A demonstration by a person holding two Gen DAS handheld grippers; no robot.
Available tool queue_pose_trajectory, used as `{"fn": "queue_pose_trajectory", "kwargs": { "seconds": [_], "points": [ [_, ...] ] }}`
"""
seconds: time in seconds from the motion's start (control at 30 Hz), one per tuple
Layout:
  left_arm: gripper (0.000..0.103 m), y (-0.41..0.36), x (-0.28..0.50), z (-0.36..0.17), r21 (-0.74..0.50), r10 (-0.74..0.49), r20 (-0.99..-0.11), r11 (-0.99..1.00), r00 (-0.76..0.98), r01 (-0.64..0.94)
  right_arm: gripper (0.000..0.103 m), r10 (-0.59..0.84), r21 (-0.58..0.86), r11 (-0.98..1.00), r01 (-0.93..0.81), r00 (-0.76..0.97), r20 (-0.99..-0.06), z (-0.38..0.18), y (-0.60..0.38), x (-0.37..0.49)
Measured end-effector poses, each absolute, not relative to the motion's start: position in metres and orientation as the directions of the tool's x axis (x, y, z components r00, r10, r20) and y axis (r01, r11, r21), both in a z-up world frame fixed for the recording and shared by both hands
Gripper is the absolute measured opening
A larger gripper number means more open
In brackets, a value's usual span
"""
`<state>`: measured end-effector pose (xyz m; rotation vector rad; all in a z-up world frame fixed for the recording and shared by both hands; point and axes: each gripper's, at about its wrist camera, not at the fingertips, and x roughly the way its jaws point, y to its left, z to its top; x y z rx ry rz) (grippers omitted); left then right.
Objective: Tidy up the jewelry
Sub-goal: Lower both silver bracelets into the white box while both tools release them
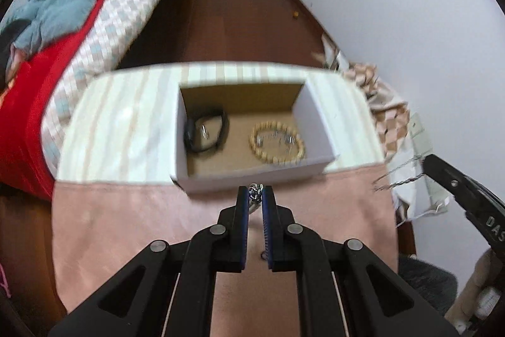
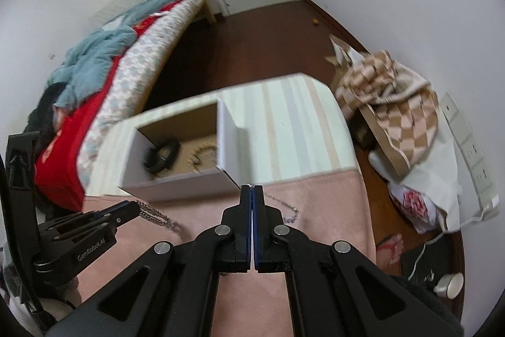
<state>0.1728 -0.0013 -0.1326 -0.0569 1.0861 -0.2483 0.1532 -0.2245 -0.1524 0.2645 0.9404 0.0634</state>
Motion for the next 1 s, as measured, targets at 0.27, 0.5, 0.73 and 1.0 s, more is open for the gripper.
{"fn": "queue_pose_trajectory", "kwargs": {
  "seconds": [0.27, 0.5, 0.73, 1.0],
  "points": [
    [0.006, 0.015, 0.220, -0.087, -0.191, -0.244, -0.824, 0.969, 0.511, 0.154, 0.000, 0.233, 0.259, 0.964, -0.058, 0.652, -0.722, -0.091, -0.195, 0.196],
    [0.006, 0.028, 0.274, -0.121, -0.189, -0.213, -0.872, 0.977, 0.441, 0.100, 0.000, 0.256, 0.253, 0.963, -0.092, 0.603, -0.755, -0.099, -0.170, 0.258],
    [0.005, 0.031, 0.303, -0.159, -0.209, -0.221, -0.907, 0.975, 0.359, 0.073, 0.000, 0.257, 0.268, 0.962, -0.056, 0.528, -0.810, -0.140, -0.170, 0.293],
    [0.009, 0.013, 0.291, -0.162, -0.118, -0.160, -0.914, 0.984, 0.373, 0.133, 0.010, 0.257, 0.322, 0.945, 0.056, 0.479, -0.839, -0.188, -0.201, 0.236]
  ]
}}
